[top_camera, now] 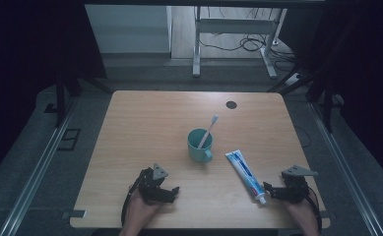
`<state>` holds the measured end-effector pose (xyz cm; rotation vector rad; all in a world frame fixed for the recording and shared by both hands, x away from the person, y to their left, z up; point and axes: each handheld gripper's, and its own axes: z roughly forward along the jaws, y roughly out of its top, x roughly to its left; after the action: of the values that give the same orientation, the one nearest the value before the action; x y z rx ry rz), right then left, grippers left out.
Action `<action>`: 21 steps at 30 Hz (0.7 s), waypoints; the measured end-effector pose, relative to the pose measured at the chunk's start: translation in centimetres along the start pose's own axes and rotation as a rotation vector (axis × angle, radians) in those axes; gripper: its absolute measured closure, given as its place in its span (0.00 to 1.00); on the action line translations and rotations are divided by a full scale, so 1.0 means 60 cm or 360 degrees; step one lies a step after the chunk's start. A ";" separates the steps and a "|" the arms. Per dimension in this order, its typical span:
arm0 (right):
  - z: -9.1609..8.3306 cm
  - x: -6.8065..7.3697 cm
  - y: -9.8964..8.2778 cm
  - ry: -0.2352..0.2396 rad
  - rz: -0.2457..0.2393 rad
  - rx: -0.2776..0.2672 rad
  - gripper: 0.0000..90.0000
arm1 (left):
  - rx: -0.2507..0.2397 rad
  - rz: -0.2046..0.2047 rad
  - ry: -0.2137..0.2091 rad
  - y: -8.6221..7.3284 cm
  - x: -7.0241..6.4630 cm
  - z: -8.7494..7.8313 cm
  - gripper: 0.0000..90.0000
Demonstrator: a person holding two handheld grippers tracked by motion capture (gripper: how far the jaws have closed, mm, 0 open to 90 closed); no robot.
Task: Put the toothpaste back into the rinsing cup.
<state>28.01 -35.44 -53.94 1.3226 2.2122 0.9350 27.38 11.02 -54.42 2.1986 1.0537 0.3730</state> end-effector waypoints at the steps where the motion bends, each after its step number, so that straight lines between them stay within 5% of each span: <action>1: -0.001 0.000 0.001 0.0003 -0.0005 0.0009 0.15 | 0.0000 0.0001 0.0000 0.000 0.000 0.000 0.05; 21: -0.026 0.008 0.023 0.0105 0.0020 0.0074 0.19 | 0.0006 0.0008 -0.0001 0.000 0.001 0.000 0.05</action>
<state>27.64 -35.11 -51.85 1.3458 2.2910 0.9496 27.40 11.05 -54.40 2.2046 1.0498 0.3731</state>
